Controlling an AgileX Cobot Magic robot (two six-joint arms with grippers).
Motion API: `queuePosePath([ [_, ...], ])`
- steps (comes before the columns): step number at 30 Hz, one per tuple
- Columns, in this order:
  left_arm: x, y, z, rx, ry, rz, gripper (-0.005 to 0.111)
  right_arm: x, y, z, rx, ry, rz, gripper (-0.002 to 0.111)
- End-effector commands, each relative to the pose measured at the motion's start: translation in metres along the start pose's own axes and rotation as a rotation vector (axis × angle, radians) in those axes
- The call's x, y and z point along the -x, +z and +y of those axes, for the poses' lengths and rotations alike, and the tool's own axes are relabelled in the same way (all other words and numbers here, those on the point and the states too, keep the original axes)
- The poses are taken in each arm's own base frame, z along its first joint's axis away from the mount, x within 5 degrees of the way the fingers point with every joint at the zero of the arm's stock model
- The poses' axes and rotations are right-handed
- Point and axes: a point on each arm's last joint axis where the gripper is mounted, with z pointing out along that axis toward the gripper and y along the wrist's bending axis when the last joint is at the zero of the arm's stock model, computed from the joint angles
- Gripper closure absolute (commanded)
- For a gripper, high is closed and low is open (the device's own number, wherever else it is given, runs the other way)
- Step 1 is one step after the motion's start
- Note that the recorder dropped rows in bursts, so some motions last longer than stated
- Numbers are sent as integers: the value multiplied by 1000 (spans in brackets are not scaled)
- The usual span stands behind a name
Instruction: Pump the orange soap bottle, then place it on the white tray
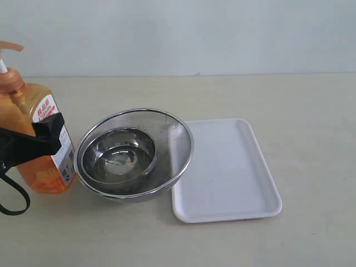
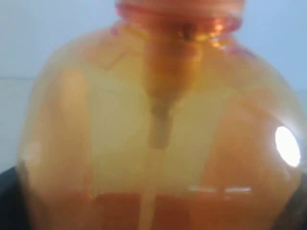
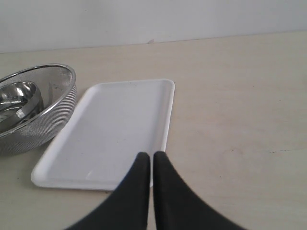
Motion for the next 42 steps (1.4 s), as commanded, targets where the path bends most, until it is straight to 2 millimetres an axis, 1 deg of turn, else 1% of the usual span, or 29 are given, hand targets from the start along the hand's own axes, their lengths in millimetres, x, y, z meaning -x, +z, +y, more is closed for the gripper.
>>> queuePosePath([
  [1,-1,0,-2,-8,-12,7,20,0,0,0,-1,1,-4,108],
  [13,-2,1,-2,-6,-8,30,20,1,0,0,-2,1,-9,108],
  [15,-3,1,-2,-6,-8,32,24,1,0,0,-2,1,-9,108],
  [16,-3,1,-2,-6,-8,30,34,1,0,0,-2,1,-9,108],
  [17,-3,2,-2,-4,-6,35,42,1,0,0,-2,1,-9,108],
  [18,-3,3,-2,-4,-1,41,57,1,0,0,-2,1,-9,108],
  [19,-2,4,-2,-4,4,43,64,1,0,0,-2,1,-9,108],
  [20,-1,5,-3,-5,15,36,80,1,0,0,-2,1,-9,108],
  [21,0,6,-3,-6,15,32,91,1,0,0,-2,1,-9,108],
  [22,0,7,-3,-6,14,31,99,1,0,0,-2,1,-9,108],
  [23,1,7,-3,-6,14,24,102,1,0,0,-2,1,-9,108],
  [27,6,7,-4,-11,17,-29,102,1,0,0,-2,1,-9,108],
  [31,20,3,-8,-55,32,-109,102,1,0,0,-2,1,-9,108],
  [42,62,-16,-12,-72,56,-284,102,1,0,0,-2,1,-9,108],
])
